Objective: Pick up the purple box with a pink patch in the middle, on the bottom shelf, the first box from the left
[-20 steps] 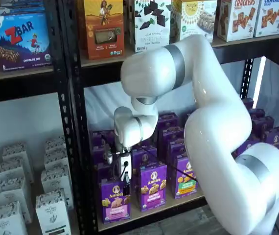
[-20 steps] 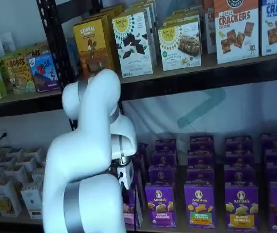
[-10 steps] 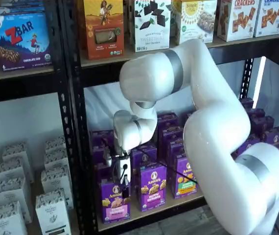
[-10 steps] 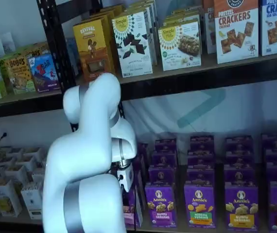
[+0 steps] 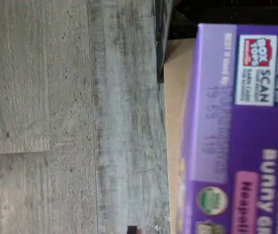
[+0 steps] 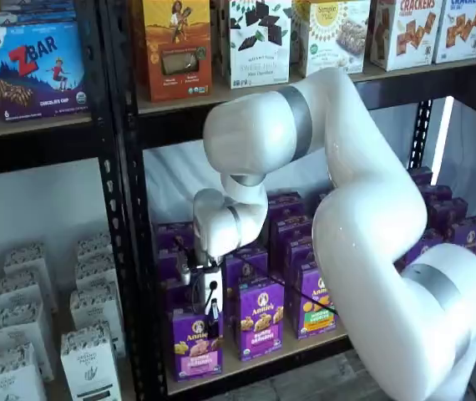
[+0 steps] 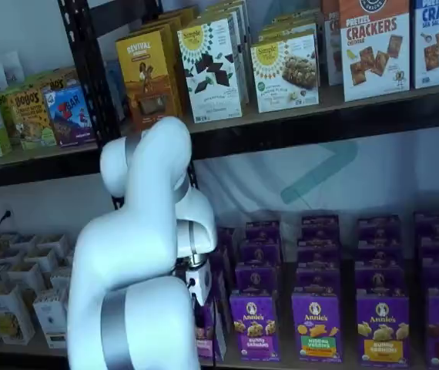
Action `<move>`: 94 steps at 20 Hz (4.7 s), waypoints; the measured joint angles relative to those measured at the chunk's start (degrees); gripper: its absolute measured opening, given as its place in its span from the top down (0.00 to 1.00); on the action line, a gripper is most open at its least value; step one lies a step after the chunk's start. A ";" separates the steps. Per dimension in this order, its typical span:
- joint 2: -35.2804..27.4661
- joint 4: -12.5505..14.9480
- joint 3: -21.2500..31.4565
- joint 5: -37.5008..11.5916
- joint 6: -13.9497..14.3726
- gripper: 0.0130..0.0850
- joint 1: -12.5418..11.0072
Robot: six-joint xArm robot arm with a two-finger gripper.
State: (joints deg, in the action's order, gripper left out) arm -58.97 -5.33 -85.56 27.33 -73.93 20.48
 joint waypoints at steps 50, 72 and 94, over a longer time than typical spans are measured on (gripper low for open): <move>22.21 7.57 30.50 -10.45 3.63 0.67 -3.18; 37.10 9.68 45.57 -10.42 3.25 0.72 -5.55; 49.26 5.89 54.32 -6.62 -5.66 0.72 -10.94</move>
